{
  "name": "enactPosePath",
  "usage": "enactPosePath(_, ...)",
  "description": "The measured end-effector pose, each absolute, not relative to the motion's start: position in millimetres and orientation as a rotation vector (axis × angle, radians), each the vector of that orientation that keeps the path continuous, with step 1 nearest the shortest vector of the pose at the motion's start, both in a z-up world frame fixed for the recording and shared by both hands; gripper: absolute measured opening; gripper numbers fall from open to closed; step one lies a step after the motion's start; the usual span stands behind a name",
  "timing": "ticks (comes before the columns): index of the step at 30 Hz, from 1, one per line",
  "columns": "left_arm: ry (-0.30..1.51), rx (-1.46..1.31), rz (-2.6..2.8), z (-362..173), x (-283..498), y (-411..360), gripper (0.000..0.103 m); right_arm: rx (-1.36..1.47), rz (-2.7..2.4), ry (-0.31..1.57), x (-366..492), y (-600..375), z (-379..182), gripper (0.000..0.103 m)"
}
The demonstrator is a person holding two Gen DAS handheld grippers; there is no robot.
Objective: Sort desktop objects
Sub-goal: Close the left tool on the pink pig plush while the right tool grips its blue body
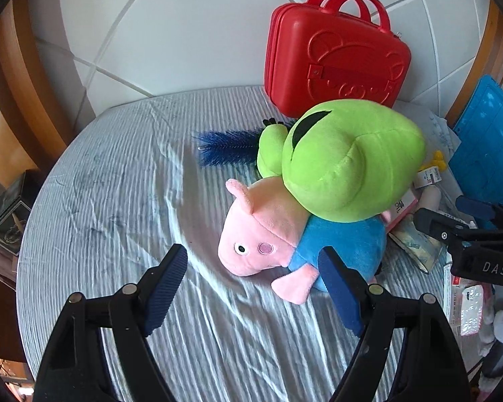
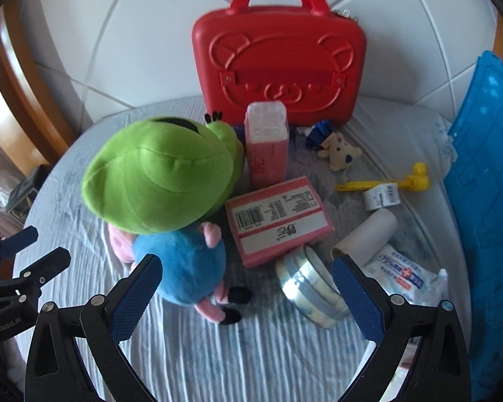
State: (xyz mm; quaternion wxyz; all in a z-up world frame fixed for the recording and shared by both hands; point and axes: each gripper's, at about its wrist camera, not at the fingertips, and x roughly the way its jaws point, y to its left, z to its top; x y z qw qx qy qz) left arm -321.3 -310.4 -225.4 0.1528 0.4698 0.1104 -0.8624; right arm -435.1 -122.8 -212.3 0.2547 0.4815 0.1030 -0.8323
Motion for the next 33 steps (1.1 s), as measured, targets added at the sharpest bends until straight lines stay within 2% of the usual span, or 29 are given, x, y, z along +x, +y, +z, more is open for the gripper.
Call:
enactPosePath(4, 0.338, 1.378, -2.471, -250, -341, -330, 0.080, 1.341, -2.220, 0.307, -456, -150, -232, 0.103)
enactPosePath(10, 0.369, 1.312, -2.498, -258, -377, -364, 0.080, 1.387, -2.075, 0.276, -450, -178, -267, 0.103)
enactPosePath(12, 0.389, 1.386, -2.531, -272, -396, -366, 0.080, 1.399, -2.053, 0.285, -446, -189, -280, 0.103)
enactPosePath(15, 0.328, 1.470, -2.482, -298, -412, -360, 0.082, 1.451, -1.990, 0.249, -442, -196, -306, 0.103)
enactPosePath(19, 0.357, 1.467, -2.497, -292, -391, -352, 0.082, 1.470, -1.993, 0.225, -436, -180, -314, 0.102)
enactPosePath(24, 0.345, 1.456, -2.508, -282, -346, -337, 0.082, 1.481, -2.009, 0.348, -412, -162, -315, 0.102)
enactPosePath(28, 0.287, 1.484, -2.542, -275, -313, -319, 0.081, 1.508, -2.060, 0.338, -402, -136, -312, 0.102)
enactPosePath(33, 0.223, 1.494, -2.541, -278, -293, -311, 0.081, 1.414, -2.200, 0.289, -403, -116, -281, 0.099)
